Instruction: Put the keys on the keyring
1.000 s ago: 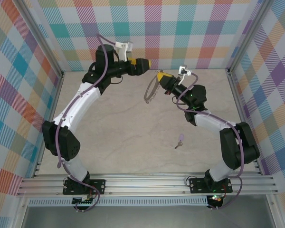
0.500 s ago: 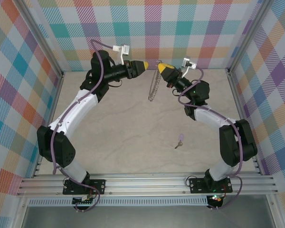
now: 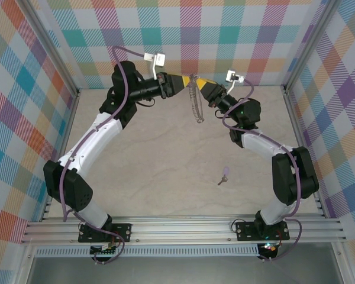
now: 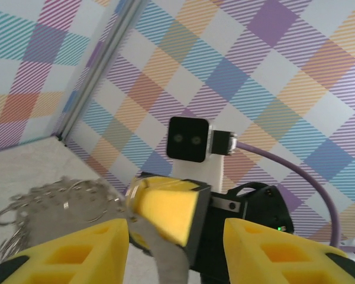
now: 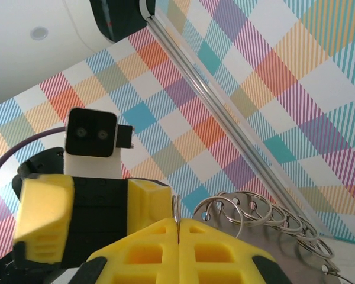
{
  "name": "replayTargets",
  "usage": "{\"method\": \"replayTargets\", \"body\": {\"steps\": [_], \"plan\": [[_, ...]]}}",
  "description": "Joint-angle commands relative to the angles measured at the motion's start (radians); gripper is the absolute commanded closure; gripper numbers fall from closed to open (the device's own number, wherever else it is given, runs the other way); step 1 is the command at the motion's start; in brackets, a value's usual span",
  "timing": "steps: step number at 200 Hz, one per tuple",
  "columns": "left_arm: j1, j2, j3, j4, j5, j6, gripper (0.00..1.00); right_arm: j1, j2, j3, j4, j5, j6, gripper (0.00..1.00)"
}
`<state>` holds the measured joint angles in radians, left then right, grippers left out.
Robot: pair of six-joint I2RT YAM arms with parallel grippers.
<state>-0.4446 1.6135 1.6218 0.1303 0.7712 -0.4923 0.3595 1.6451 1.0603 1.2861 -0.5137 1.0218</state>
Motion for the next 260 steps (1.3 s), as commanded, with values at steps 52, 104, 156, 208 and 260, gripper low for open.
{"method": "replayTargets", "body": {"steps": [52,104,156,208,260], "plan": [[-0.013,0.052,0.065,-0.029,0.025,0.032,0.49,-0.005,-0.011,0.005,0.078,-0.005,0.028,1.0],[-0.018,0.084,0.093,-0.038,0.038,0.034,0.49,-0.004,-0.02,-0.002,0.074,-0.012,0.032,1.0],[-0.028,0.098,0.109,-0.038,0.043,0.035,0.51,-0.003,-0.031,-0.006,0.062,-0.019,0.029,1.0],[-0.038,0.115,0.124,-0.039,0.053,0.036,0.54,-0.004,-0.054,-0.022,0.048,-0.022,0.017,1.0],[-0.039,0.126,0.123,-0.043,0.058,0.039,0.57,-0.004,-0.067,-0.028,0.038,-0.023,0.008,1.0]]}}
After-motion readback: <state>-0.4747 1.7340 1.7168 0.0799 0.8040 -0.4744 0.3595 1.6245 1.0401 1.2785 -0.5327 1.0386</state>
